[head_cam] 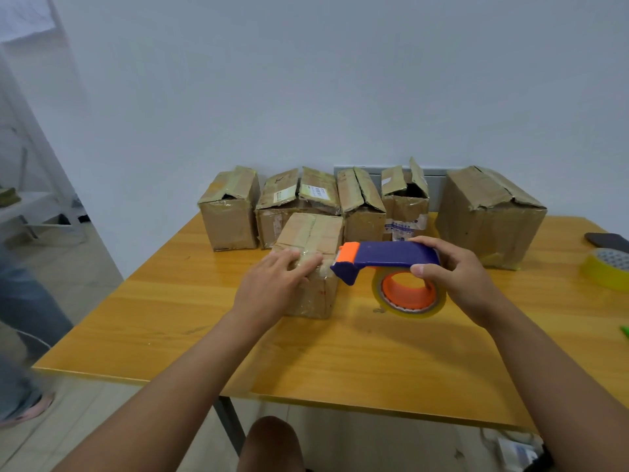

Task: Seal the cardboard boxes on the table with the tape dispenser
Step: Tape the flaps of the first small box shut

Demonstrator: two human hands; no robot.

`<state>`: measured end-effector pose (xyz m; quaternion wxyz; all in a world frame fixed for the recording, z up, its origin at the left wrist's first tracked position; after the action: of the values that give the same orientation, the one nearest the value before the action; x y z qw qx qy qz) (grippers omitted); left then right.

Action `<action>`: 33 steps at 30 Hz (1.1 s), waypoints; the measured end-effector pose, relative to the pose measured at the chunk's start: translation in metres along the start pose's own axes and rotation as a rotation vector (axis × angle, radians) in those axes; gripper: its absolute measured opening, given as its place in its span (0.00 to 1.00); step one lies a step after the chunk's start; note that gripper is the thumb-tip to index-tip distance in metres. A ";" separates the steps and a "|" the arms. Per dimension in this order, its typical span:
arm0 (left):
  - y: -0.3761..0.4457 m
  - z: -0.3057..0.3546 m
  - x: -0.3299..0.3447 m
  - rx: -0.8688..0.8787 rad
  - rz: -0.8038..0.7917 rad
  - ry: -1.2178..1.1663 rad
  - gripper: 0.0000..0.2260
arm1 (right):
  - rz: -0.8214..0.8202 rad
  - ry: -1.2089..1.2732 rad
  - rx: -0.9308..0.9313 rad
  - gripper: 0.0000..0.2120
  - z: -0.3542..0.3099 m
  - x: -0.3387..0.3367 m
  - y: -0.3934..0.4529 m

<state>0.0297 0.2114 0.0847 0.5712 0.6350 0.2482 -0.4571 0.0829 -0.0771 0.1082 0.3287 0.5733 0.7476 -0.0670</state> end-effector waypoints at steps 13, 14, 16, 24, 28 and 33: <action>0.011 0.016 0.013 -0.035 0.040 -0.130 0.20 | 0.021 -0.006 0.019 0.24 0.004 0.005 -0.003; 0.011 0.016 0.013 -0.040 0.062 -0.122 0.19 | 0.018 -0.005 0.017 0.24 0.005 0.005 -0.003; 0.011 0.017 0.015 -0.019 0.079 -0.105 0.18 | 0.004 -0.017 0.017 0.23 0.007 0.004 -0.004; 0.009 0.018 0.013 -0.025 0.097 -0.156 0.19 | -0.016 -0.079 0.009 0.28 0.019 -0.033 -0.015; 0.008 0.022 0.008 -0.068 0.025 -0.204 0.25 | -0.056 -0.192 -0.029 0.23 0.001 -0.032 -0.006; 0.017 0.027 0.003 -0.256 0.072 -0.415 0.22 | -0.161 -0.406 -0.104 0.24 -0.029 -0.028 0.017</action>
<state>0.0376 0.1815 0.0927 0.7018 0.4583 0.1587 -0.5217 0.0899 -0.0808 0.1512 0.4952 0.4686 0.7119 -0.1686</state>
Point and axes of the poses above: each hand's wrist, its own y-axis towards the middle knuckle, its own x-axis out of the palm, z = x × y, the point moved 3 cm from there along y, towards the middle knuckle, and after that the axes turned 15 degrees about -y, right-handed, at the moved point
